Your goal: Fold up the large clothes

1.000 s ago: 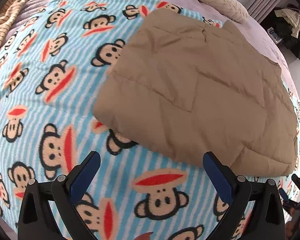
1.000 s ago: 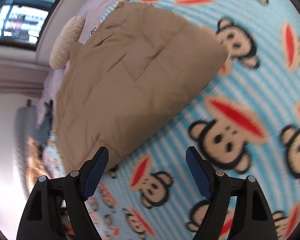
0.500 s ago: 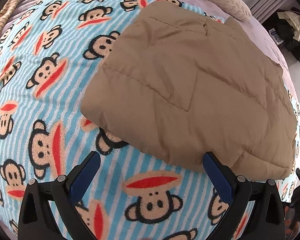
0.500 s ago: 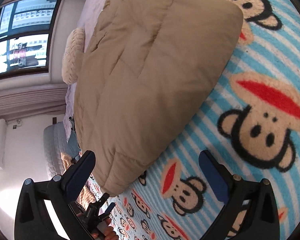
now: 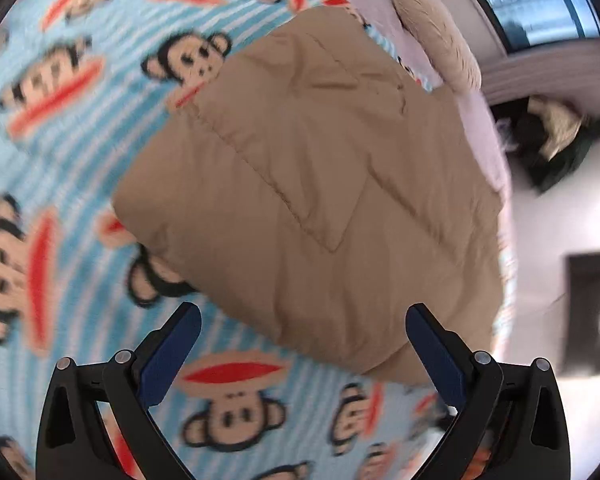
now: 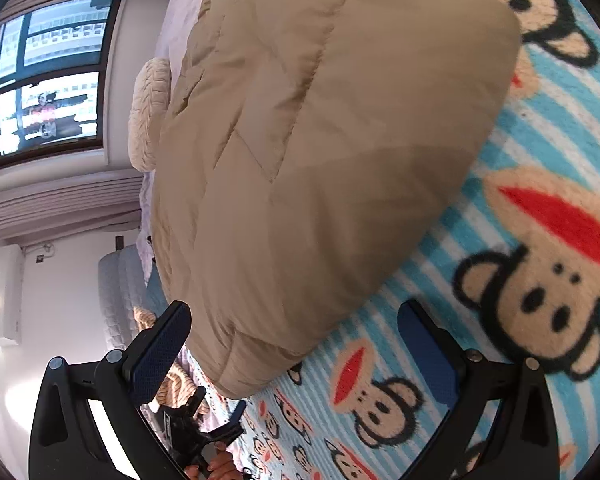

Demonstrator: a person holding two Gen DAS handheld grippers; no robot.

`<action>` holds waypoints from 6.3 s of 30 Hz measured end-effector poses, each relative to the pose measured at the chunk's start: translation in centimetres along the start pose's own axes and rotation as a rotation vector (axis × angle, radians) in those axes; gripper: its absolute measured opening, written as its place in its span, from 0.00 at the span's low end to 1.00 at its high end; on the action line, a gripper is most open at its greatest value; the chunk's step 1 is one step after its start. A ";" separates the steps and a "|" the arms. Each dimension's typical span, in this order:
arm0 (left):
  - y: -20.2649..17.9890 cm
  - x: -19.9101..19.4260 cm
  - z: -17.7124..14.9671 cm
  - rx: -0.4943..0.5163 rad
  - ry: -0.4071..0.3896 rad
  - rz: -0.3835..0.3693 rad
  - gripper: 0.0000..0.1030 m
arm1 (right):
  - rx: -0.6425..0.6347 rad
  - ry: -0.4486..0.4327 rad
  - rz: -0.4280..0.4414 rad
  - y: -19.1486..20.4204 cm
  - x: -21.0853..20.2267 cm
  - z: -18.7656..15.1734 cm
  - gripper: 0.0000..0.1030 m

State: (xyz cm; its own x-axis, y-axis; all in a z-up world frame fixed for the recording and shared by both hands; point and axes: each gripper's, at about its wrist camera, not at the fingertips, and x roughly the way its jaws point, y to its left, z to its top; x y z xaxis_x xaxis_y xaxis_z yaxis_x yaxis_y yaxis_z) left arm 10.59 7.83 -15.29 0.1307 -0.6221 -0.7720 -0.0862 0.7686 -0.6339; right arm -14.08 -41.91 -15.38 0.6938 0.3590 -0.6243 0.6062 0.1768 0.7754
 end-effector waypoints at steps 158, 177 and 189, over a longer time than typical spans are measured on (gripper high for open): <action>-9.3 -9.6 -5.3 0.493 0.354 -0.098 0.25 | -0.762 0.085 -0.557 12.6 9.6 -14.5 0.15; -26.7 -4.6 -16.0 0.615 0.323 0.064 0.26 | -0.576 0.240 -0.315 9.3 5.9 -8.6 0.11; -30.7 6.7 -20.4 0.644 0.498 -0.013 0.63 | -0.353 -0.011 -0.320 0.8 -10.9 -6.6 0.13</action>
State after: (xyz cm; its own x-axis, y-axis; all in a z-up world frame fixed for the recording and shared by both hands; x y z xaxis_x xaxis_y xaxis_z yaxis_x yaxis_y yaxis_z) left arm -6.02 -22.99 -1.90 -0.3399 -0.5085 -0.7911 0.5168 0.6018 -0.6089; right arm -23.72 -39.67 -7.29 0.4989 0.2259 -0.8367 0.6223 0.5786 0.5273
